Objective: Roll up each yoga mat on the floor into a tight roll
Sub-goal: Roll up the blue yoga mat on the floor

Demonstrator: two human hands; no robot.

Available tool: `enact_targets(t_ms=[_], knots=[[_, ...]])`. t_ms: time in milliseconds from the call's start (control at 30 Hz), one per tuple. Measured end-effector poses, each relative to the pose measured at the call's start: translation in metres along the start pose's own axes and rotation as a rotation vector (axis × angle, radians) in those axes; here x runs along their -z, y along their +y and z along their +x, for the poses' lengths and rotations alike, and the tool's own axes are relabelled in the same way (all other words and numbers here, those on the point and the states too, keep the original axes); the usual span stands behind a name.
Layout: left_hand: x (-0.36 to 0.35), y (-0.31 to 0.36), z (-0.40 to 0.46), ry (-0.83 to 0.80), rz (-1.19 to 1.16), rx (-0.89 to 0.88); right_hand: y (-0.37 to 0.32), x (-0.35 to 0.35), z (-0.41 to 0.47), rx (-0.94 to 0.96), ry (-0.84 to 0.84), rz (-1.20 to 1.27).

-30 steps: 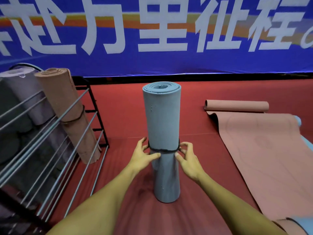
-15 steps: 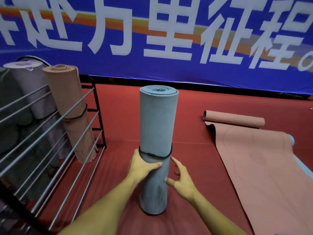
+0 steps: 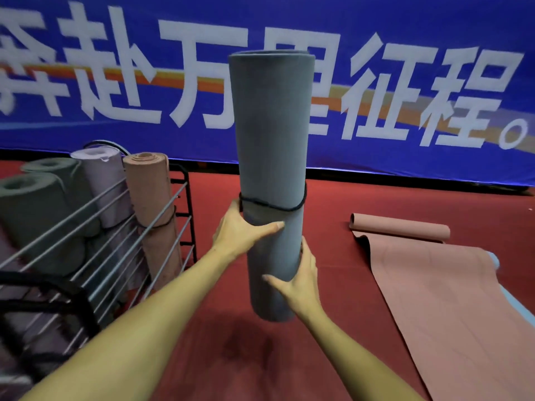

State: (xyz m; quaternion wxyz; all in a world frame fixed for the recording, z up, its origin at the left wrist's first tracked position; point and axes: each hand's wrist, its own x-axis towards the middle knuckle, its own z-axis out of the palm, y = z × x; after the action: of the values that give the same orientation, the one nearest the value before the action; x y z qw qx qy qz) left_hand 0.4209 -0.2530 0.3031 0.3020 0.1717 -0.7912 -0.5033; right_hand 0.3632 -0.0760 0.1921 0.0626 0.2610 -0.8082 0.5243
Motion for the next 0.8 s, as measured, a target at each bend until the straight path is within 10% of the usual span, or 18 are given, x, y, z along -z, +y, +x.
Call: enact_targets(t_ms=[533,800], knots=[[0.275,0.145,0.035,0.431,0.196,-0.358,-0.303,-0.119,0.099,0.337,-0.010,0.261],[0.319,0.091,0.045,0.450,0.275,-0.159,-0.302,-0.200,0.101,0.334,-0.238,0.324]])
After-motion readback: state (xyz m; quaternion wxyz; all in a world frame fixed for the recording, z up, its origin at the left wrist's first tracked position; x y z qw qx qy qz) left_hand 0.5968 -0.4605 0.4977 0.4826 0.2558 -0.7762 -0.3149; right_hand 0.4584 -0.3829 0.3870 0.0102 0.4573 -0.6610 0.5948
